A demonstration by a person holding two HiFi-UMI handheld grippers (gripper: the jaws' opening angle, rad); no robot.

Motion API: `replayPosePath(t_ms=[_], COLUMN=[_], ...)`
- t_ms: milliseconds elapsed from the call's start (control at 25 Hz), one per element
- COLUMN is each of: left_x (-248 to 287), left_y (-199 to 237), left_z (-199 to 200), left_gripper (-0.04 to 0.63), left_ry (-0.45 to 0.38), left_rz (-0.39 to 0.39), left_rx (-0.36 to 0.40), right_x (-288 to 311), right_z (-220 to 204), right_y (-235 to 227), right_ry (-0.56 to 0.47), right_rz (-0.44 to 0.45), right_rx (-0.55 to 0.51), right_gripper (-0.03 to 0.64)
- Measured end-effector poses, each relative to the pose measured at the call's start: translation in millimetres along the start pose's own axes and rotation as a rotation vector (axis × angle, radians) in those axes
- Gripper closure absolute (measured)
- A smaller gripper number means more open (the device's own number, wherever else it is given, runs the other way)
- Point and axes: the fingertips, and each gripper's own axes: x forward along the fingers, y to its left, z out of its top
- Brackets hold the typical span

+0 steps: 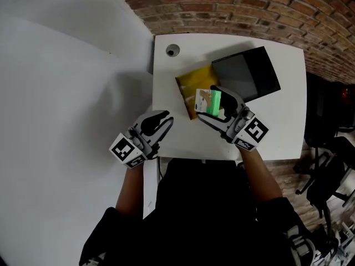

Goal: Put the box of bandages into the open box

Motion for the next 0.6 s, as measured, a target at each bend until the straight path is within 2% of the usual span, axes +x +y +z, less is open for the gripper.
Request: replayPosePath(t_ms=[280, 440, 600], left_x=[16.8, 28.4, 38.8], left_y=[62.1, 90.3, 110.1], left_z=[-25.3, -30.8, -39.9], left_gripper=[0.512, 0.512, 0.512], left_ry=[0.080, 0.112, 0.121], left_rz=[-0.086, -0.131, -0.177], left_rx=[-0.020, 0.012, 0.013], right_x=[31.3, 52.8, 69.4], right_z=[-29.7, -44.8, -66.0], right_y=[-38.0, -53.3, -70.2], right_ry=[0.044, 0.088, 0.154], right_rz=[-0.131, -0.191, -0.244], right_rx=[0.021, -0.004, -0.026], right_gripper=[0.250, 0.250, 0.250])
